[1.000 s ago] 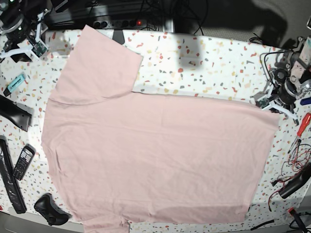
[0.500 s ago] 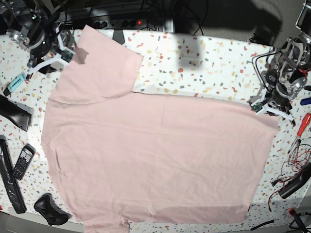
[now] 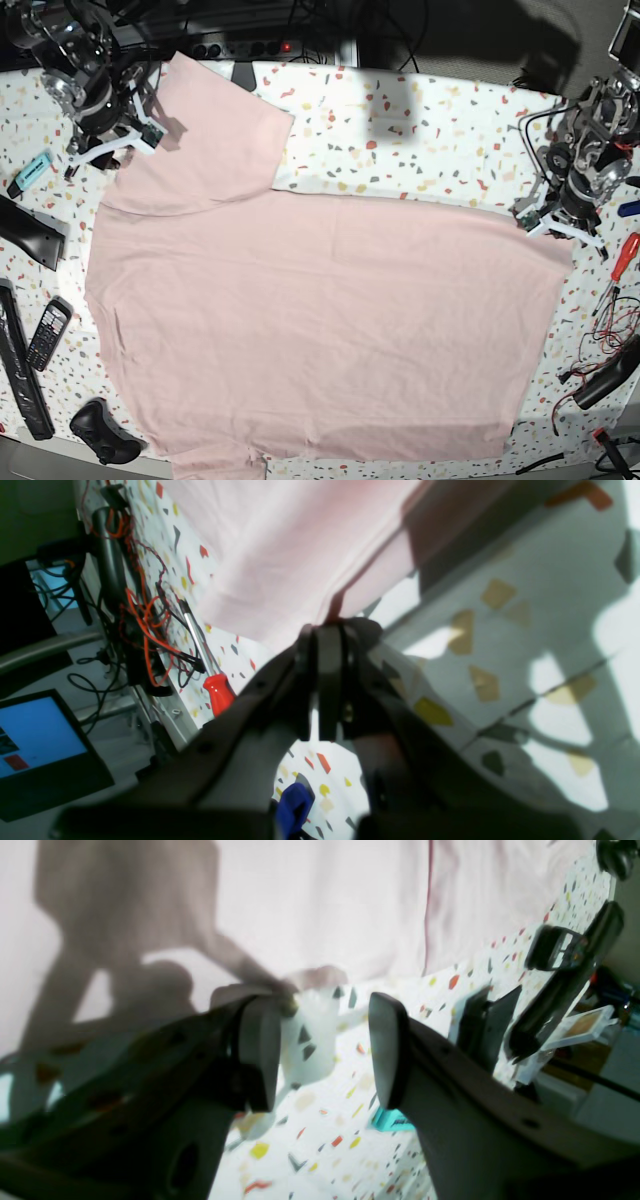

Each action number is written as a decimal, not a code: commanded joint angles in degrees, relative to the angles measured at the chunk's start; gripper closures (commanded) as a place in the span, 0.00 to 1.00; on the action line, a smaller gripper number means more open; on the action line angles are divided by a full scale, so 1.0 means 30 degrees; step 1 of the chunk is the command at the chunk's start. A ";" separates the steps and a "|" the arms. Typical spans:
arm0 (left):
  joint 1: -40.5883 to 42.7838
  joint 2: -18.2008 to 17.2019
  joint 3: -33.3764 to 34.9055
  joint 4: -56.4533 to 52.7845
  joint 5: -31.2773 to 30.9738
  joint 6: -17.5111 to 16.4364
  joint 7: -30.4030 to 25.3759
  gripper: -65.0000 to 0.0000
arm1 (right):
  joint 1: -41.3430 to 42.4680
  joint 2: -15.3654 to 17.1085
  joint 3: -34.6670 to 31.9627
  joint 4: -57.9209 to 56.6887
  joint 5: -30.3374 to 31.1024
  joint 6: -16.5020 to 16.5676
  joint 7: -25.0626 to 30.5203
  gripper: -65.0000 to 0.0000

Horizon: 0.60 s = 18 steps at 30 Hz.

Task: Fold the T-shirt properly
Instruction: 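Grasp the shirt edge with the right gripper near the sleeve, left at the hem corner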

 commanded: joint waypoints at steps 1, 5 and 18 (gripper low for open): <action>0.0000 -0.0117 0.0036 -0.0036 -0.0372 -0.0765 0.0277 1.00 | 0.0342 0.0051 -0.0168 0.0131 0.0153 -0.0022 0.0342 0.57; 0.0000 -0.0117 0.0036 -0.0036 -0.0379 -0.0758 0.0270 1.00 | 0.1195 -0.0379 -0.1137 0.0131 0.0153 -0.0015 0.0321 0.57; 0.0000 -0.0117 0.0036 -0.0044 -0.0379 -0.0765 0.0270 1.00 | 0.1727 -0.1377 -0.2062 0.0131 0.0138 0.0714 -0.0495 0.61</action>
